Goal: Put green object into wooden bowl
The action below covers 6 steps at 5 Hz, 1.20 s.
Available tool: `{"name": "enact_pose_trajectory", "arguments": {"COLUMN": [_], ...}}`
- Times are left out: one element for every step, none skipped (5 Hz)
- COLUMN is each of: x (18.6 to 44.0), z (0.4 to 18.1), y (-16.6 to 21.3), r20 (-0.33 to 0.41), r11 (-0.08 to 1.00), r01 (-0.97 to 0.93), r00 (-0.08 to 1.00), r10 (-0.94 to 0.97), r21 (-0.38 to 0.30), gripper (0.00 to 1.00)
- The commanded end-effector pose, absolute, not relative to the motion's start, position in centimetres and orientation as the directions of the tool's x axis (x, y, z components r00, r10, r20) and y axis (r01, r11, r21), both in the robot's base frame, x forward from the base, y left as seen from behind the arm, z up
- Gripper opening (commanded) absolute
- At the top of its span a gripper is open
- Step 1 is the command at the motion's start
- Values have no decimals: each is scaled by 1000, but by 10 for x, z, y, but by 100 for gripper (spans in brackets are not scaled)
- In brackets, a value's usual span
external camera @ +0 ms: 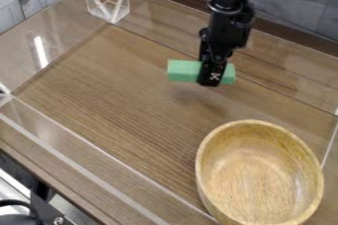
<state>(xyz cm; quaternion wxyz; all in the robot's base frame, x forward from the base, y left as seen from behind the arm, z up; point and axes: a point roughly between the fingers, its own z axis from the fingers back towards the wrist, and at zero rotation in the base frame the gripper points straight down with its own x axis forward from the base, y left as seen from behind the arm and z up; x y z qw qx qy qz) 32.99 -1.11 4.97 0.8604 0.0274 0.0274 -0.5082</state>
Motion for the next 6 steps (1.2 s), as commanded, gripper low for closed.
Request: {"name": "enact_pose_trajectory", "arguments": {"x": [339, 343, 339, 337, 335, 333], "z": [53, 43, 38, 39, 42, 49], "y": [-11, -6, -18, -30, -23, -13], "r20": [-42, -44, -50, -53, -55, -59], "r11": [390, 311, 291, 279, 310, 349], "r01": [919, 949, 955, 959, 949, 935], "r00": [392, 313, 294, 282, 313, 353], "r10": [-919, -949, -955, -958, -948, -934], "r21": [62, 58, 54, 52, 55, 66], "gripper": [0, 0, 0, 0, 0, 0]}}
